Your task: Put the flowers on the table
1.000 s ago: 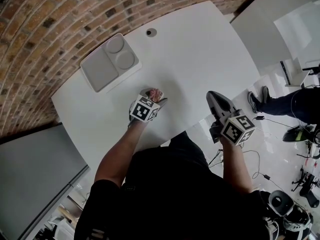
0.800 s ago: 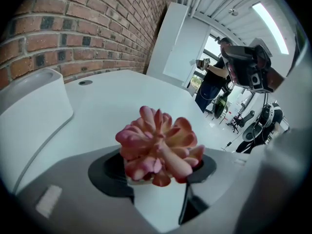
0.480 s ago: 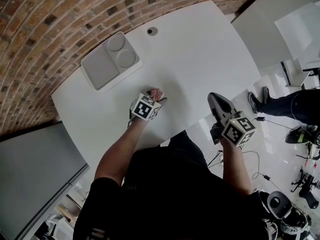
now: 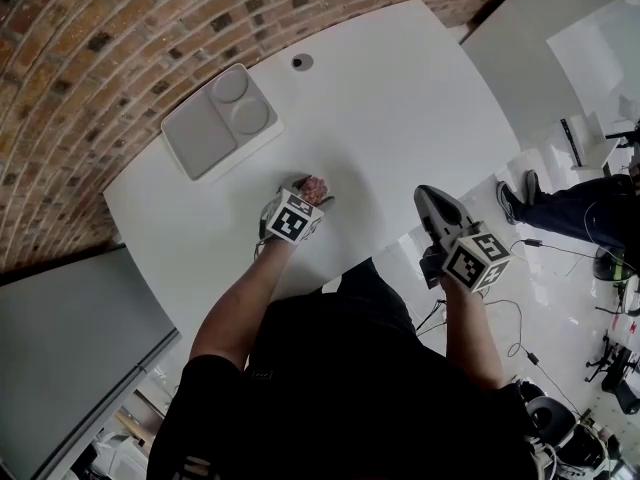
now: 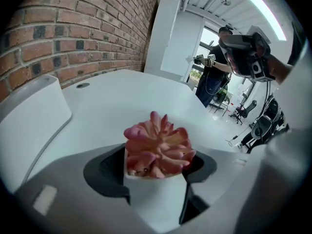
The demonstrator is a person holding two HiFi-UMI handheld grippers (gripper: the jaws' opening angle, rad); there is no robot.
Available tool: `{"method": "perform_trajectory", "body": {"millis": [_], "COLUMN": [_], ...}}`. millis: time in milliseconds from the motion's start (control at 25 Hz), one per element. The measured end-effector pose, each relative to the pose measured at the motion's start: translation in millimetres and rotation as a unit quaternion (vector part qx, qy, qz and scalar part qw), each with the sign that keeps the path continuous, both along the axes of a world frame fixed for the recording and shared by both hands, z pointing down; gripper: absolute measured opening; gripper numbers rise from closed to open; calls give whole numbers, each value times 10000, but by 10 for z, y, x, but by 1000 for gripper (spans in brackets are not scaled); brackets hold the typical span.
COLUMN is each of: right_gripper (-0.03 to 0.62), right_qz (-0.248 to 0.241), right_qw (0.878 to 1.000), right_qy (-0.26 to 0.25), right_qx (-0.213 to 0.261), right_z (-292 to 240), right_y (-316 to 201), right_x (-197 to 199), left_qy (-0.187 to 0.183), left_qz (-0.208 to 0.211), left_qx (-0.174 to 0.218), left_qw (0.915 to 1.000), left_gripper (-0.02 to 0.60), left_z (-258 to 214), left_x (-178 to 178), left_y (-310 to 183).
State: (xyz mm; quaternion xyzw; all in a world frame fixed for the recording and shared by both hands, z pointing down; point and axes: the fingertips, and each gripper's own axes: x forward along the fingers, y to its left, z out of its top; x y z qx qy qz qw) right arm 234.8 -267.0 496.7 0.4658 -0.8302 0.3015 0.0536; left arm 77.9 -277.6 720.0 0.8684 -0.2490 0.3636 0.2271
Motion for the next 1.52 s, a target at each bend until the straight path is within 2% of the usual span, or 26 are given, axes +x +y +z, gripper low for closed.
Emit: {"method": "perform_trajectory", "body": {"millis": [360, 560, 720, 960, 1200, 1400, 1520], "right_gripper": [14, 14, 14, 14, 14, 14, 14], "right_qz": [-98, -305, -579, -1003, -1276, -1257, -1209], "right_qw": [10000, 9995, 9982, 9945, 9912, 9911, 9916], "right_qy": [-19, 6, 35, 29, 49, 63, 32], "right_qx": [-3, 85, 152, 296, 359, 438, 451], "right_z": [-15, -116, -180, -290, -387, -424, -469], "right_y": [-5, -57, -124, -122, -17, 106, 201], "right_x": [-89, -258, -476, -987, -1430, -1704, -1851], "left_qy": [244, 510, 786, 963, 1405, 1709, 1916], "left_qz": [-123, -449, -755, -1086, -1465, -1689, -1806], "left_qx": [415, 583, 837, 1028, 1217, 1373, 1514], "left_qw": [9988, 9960, 9905, 9841, 9716, 9610, 9528], "left_gripper": [302, 302, 302, 302, 302, 298, 266], "left_z": [-285, -575, -894, -1165, -1505, -1825, -2038], "left_x": [-18, -145, -328, -754, -1196, -1615, -1866], "left_y": [-93, -156, -230, -135, 11, 154, 240]}}
